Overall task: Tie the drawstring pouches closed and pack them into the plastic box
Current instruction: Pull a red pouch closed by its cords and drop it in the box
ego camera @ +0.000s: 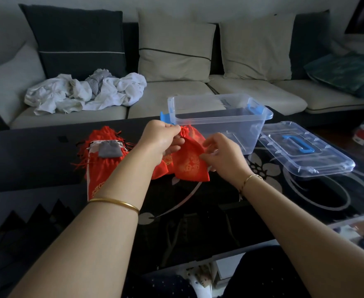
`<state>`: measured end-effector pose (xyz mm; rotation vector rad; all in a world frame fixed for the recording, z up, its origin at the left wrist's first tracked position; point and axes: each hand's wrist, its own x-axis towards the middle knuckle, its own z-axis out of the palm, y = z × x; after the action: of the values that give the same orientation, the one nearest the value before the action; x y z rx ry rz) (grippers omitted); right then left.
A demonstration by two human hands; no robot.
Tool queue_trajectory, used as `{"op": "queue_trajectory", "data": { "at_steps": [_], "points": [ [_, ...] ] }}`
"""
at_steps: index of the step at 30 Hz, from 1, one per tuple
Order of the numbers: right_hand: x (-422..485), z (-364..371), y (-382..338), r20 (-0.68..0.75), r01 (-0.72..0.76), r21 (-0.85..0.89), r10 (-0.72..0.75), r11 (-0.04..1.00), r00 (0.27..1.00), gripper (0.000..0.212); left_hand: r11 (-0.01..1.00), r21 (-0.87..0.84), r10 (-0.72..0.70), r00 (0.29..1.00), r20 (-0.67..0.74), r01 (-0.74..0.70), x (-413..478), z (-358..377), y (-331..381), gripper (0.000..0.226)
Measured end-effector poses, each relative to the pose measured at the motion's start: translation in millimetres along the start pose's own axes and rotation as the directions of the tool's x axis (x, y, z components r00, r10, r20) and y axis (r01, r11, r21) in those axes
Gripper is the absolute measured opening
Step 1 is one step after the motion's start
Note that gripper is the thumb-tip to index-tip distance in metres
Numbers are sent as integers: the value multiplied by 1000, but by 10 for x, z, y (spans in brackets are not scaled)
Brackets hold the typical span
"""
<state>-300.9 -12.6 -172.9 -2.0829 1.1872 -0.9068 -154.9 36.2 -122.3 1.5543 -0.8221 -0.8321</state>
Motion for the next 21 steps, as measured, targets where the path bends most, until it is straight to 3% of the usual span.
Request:
{"op": "queue_trajectory", "data": {
  "at_steps": [3,9,13,16,19,21],
  "points": [
    [33,-80,-33,-23,36,-33,-37,999,999,10,999,-52,2,1000,5,-2,15,-19,19,16],
    [260,-407,-302,-19,68,56,-67,996,998,9,986,-168,13,998,-66,-24,124,-148,61,22],
    [784,-598,-509,-64,28,156,-18,987,998,10,1000,-13,-13,995,-98,12,274,-212,-15,22],
    [1278,-585,-521,-34,-77,126,82,989,996,5,969,246,-3,995,-96,26,450,-262,-118,20],
    [1676,-492,-371,14,-221,78,221,972,975,25,728,684,38,999,34,-51,605,-296,-232,24],
    [1862,-421,-288,80,-304,35,301,952,950,25,524,848,-8,995,96,-78,713,-307,-307,29]
  ]
}}
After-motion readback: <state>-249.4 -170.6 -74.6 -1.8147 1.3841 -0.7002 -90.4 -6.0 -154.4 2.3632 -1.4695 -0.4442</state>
